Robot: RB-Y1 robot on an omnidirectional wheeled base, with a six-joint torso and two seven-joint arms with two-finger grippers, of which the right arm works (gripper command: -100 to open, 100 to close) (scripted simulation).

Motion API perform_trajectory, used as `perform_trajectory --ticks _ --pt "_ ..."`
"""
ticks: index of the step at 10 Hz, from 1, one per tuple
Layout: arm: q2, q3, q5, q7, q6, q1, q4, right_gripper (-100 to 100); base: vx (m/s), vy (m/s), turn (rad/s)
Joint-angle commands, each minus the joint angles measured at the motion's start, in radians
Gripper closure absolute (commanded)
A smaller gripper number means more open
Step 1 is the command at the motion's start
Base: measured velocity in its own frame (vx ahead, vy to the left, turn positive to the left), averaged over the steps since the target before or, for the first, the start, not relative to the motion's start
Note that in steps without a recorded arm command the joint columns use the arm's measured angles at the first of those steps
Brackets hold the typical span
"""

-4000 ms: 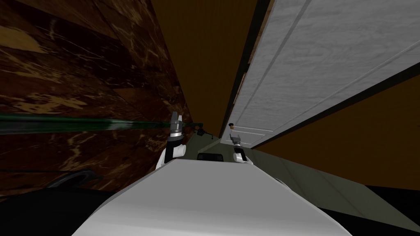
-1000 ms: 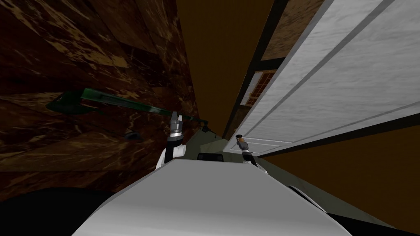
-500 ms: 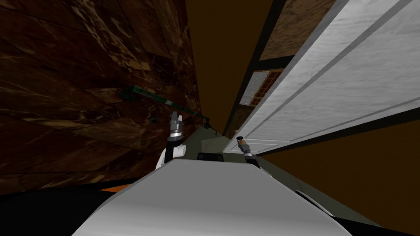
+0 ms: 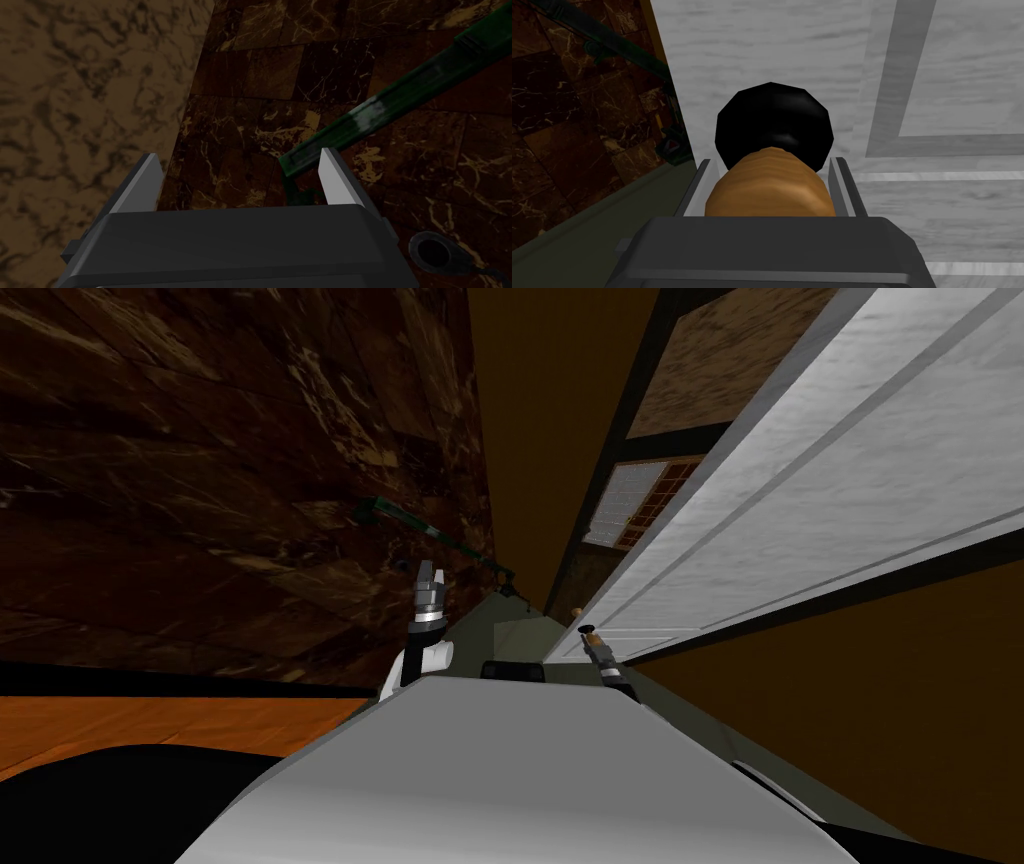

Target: Pull the door open

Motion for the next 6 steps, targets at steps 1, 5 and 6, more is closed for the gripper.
perform_trajectory --ticks 1,5,6 --pt "-0.006 0.010 0.004 -0.009 -0.022 0.006 0.007 100 -0.207 -0.078 0.139" --pt "-0.023 0.035 0.012 -0.036 -0.080 0.021 0.034 100 -0.191 -0.084 0.156" --pt "-0.027 0.041 0.014 -0.043 -0.096 0.025 0.042 100 -0.152 -0.069 0.151"
